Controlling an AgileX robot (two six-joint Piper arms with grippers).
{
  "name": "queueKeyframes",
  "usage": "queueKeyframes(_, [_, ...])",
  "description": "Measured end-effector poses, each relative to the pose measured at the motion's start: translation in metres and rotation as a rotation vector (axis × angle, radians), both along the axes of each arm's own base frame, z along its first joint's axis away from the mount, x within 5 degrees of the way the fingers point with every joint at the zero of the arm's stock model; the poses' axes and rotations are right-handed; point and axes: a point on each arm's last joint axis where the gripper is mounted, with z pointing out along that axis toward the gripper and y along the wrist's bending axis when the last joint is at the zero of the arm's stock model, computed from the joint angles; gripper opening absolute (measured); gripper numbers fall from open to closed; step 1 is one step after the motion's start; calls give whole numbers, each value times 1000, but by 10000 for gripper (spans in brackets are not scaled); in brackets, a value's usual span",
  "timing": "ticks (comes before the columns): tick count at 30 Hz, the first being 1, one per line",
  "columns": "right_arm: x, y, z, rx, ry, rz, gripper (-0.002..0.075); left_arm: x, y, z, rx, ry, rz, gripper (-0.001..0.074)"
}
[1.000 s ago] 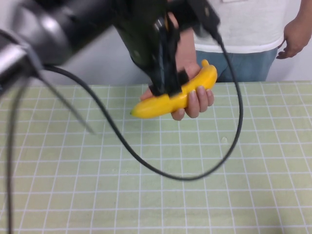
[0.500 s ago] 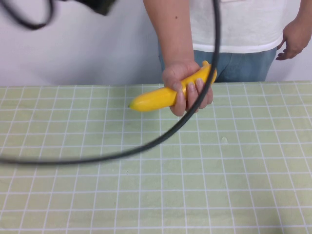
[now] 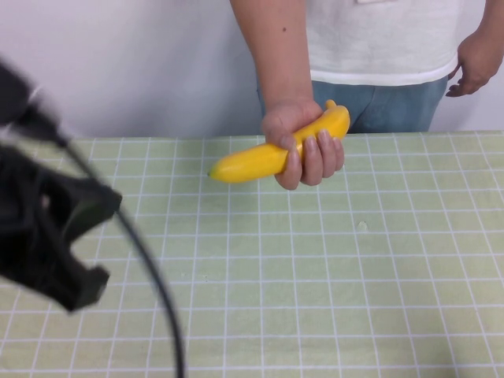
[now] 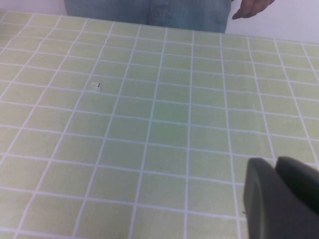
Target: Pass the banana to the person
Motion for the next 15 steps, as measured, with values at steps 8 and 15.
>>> queueKeyframes(8, [0, 0, 0, 0, 0, 0, -7, -14, 12, -24, -34, 44, 24, -2])
queueKeyframes(15, [0, 0, 0, 0, 0, 0, -7, -17, 18, -33, 41, 114, 47, -2])
